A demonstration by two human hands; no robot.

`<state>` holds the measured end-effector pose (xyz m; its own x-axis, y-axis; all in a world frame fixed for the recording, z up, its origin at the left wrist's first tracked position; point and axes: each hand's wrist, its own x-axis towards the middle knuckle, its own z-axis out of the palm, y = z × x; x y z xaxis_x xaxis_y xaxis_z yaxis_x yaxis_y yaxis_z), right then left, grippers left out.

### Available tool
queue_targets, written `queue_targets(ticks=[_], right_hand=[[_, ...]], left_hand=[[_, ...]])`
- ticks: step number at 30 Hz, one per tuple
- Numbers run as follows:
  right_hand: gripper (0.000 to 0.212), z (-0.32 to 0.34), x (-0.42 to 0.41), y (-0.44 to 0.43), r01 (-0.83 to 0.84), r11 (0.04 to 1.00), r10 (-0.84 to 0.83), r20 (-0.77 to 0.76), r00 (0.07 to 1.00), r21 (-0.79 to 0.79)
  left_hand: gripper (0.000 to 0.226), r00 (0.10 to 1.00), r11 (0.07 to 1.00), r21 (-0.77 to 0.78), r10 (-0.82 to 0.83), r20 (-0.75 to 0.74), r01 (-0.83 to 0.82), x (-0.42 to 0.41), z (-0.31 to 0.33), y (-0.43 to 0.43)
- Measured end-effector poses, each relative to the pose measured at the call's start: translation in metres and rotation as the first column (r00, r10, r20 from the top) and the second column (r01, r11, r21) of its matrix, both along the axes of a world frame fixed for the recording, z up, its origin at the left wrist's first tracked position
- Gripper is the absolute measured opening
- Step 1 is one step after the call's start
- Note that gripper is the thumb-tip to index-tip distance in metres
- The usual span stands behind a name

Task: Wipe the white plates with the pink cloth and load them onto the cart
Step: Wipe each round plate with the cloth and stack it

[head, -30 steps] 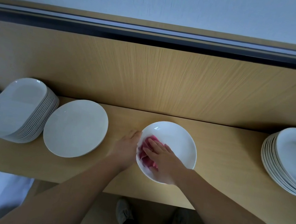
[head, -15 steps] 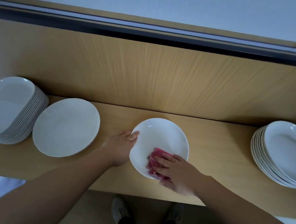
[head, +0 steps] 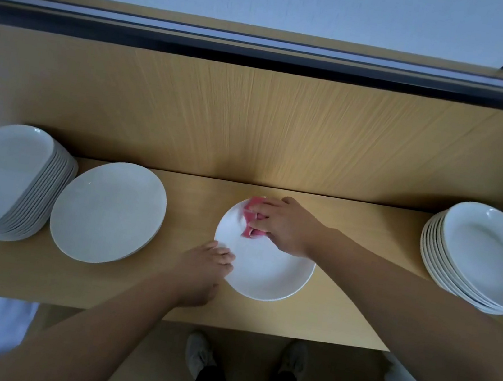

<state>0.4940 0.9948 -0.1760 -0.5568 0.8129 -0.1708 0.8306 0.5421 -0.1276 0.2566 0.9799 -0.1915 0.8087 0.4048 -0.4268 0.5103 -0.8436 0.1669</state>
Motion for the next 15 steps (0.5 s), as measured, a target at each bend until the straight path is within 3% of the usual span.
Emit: queue_targets(ticks=[4,8,15], right_hand=[[0.041,-0.013,-0.005,0.001,0.035,0.998,-0.021,0.283,0.959,-0.046],[0.058,-0.021,0.004,-0.014,0.157,0.983,-0.118,0.332,0.936,-0.092],[0.062,-0.007,0.005,-0.054,0.32,0.925,-0.203,0.448,0.871,-0.203]], left_hand=[[0.044,0.998,1.0,0.002,-0.013,-0.061,0.013,0.008,-0.01,0.005],[0.045,0.995,0.998,0.023,-0.05,-0.088,0.052,0.01,-0.012,0.008],[0.041,0.99,0.984,0.126,-0.118,-0.082,0.128,0.007,-0.011,0.007]])
